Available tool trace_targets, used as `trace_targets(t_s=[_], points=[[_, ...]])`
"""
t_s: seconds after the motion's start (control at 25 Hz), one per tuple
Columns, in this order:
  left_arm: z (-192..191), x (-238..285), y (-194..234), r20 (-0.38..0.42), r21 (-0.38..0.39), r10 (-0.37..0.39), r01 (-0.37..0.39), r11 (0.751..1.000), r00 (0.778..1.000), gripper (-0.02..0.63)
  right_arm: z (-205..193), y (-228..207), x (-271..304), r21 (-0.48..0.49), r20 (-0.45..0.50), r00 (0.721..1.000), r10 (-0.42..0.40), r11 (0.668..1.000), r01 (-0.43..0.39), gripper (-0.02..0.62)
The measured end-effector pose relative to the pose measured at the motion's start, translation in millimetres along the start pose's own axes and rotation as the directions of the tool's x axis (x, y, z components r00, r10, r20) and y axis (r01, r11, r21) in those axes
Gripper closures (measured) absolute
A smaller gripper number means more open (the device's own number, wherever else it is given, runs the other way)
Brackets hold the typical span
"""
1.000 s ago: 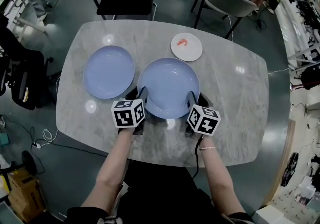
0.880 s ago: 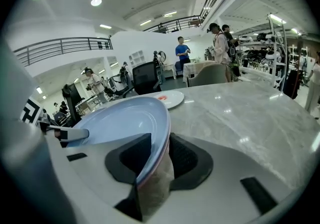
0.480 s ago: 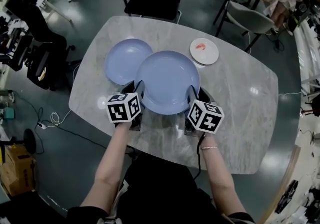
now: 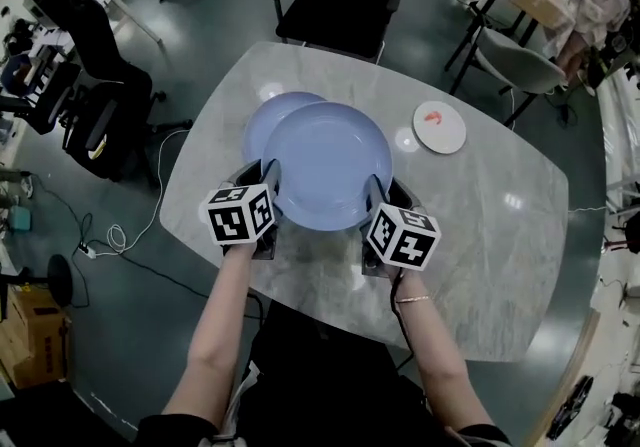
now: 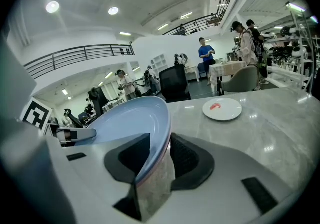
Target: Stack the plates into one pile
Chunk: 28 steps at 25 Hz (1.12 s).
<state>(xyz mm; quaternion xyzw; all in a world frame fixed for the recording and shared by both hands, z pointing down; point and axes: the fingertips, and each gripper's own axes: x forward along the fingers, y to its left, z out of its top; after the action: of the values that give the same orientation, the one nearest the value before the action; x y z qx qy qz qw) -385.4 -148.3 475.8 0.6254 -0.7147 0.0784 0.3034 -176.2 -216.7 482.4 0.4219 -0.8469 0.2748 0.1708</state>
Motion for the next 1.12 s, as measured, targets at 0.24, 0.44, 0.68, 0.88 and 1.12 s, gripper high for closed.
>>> trace_targets(t_s=[0.24, 0.44, 0.68, 0.88, 1.12], points=[[9, 23, 61, -0.044, 0.013, -0.059, 0.06, 0.998, 0.997, 0.515, -10, 40, 43, 0.051, -0.005, 0.997, -0.073, 0.996, 0.074, 0.485], [20, 45, 94, -0.076, 0.042, -0.119, 0.123, 0.992, 0.99, 0.511, -18, 61, 72, 0.086, -0.006, 0.99, -0.14, 0.986, 0.14, 0.488], [21, 76, 114, -0.117, 0.061, -0.152, 0.16, 0.985, 0.981, 0.511, -27, 65, 95, 0.089, -0.026, 0.977, -0.213, 0.973, 0.214, 0.486], [16, 97, 120, -0.151, 0.082, -0.167, 0.181, 0.98, 0.974, 0.511, -32, 60, 111, 0.071, -0.042, 0.967, -0.251, 0.965, 0.254, 0.485], [14, 108, 120, -0.173, 0.133, -0.169, 0.193, 0.972, 0.97, 0.506, -37, 54, 120, 0.057, -0.053, 0.959, -0.28, 0.958, 0.283, 0.484]])
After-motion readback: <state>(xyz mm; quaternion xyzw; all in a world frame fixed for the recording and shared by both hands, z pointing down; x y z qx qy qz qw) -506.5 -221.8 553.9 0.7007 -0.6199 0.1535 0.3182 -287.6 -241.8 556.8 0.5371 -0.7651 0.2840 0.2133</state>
